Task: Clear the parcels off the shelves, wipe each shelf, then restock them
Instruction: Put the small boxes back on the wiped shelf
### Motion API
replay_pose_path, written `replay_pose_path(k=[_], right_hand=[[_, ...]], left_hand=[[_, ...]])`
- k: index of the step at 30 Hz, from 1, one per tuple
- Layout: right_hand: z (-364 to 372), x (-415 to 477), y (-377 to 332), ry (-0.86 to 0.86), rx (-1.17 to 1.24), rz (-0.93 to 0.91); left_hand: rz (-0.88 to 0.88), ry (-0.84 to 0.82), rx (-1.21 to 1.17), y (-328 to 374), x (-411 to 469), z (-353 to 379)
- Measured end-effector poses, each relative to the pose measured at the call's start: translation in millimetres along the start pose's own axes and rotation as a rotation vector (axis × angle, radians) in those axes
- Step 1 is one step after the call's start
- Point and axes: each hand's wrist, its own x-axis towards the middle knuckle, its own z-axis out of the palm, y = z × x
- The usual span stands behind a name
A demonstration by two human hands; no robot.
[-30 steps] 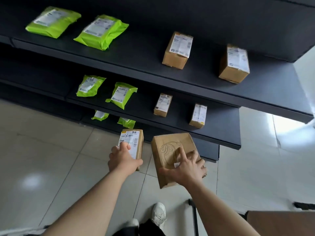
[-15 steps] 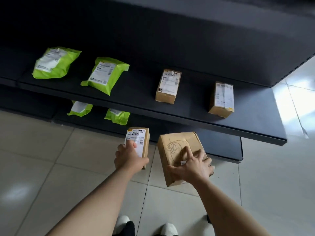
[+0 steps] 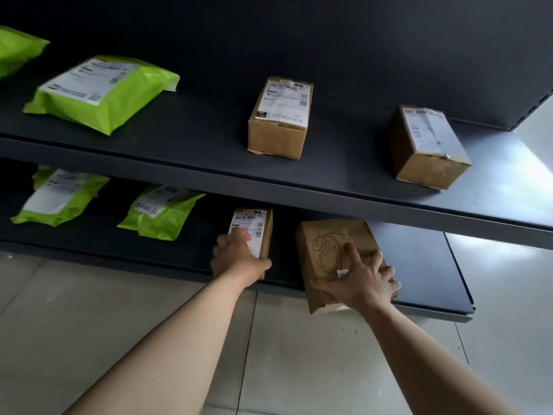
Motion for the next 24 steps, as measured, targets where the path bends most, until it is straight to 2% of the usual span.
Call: replay_pose_path(k=[6,15,24], right_hand=[[11.6,50.7,18.5,0.070,0.057,0.057],[10.1,91.4,14.1,0.098,0.131,0.153],[4.6,119.2,0.8,0.112,0.161,0.260]], left_hand=[[0.128,0.061,0.027,27.0,46.9,43.1],[0.141,0.107,0.161,27.8,73.8,73.9],[0.138,0.088,0.159,27.1,77.2,76.7]])
